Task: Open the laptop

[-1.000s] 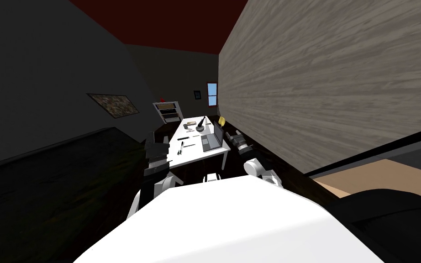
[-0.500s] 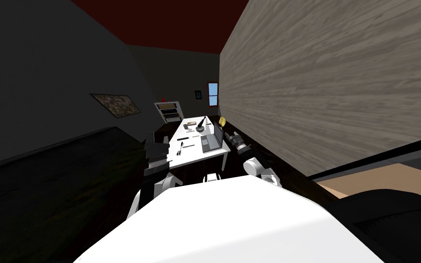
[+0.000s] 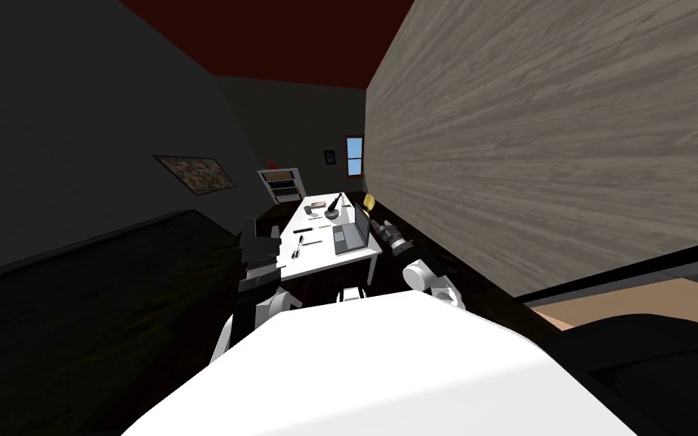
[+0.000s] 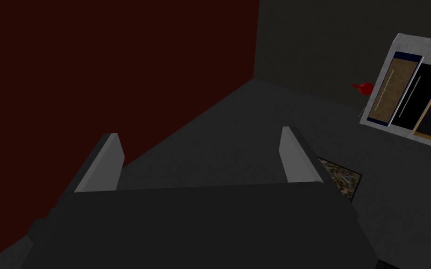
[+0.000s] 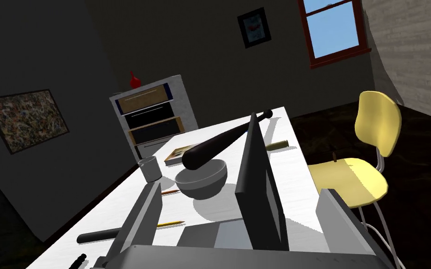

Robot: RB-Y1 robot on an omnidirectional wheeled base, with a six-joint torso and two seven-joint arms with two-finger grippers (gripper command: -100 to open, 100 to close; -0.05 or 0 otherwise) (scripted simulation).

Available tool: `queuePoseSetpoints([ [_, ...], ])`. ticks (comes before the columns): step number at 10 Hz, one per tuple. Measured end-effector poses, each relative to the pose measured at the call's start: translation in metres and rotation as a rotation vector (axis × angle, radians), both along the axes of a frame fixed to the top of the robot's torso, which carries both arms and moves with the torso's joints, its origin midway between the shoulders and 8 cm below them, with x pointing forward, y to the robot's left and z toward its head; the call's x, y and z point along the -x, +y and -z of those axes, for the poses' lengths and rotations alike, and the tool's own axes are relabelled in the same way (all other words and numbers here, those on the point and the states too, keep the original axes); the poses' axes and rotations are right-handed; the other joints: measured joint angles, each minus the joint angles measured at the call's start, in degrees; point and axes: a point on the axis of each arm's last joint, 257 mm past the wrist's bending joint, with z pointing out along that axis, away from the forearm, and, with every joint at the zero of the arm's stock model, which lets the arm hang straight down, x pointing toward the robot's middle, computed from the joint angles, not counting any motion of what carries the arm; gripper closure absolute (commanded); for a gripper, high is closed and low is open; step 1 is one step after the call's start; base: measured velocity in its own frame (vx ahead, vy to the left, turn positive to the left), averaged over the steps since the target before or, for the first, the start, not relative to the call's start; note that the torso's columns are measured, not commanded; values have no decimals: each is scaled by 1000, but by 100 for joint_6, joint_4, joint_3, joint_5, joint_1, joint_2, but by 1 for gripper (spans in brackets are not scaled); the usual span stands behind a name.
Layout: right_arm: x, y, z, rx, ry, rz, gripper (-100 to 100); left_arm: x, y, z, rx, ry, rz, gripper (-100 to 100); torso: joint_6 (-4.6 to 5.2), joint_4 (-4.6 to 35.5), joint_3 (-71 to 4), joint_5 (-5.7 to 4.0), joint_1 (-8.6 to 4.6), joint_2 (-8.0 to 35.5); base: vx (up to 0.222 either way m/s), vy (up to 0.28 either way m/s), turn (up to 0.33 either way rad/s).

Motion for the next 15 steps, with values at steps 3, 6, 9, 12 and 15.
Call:
queuePoseSetpoints([
  [3,-4,7,9,-88,58,-47,-100,0,0,0,0,0,0,0,-1,0,0,-1,-4,-1,30,-36,28],
  [6,-4,14,17,-172,112,-86,-100,0,0,0,0,0,0,0,0,1,2,1,2,4,30,-34,31],
  [9,-6,22,24,-249,168,-124,-100,0,0,0,0,0,0,0,-1,1,2,0,1,2,23,-28,28],
  [12,-7,27,31,-312,218,-153,-100,0,0,0,0,0,0,0,0,0,1,0,1,2,26,-26,25],
  [15,-6,32,39,-376,276,-185,-100,0,0,0,0,0,0,0,0,1,1,0,1,2,26,-29,27],
])
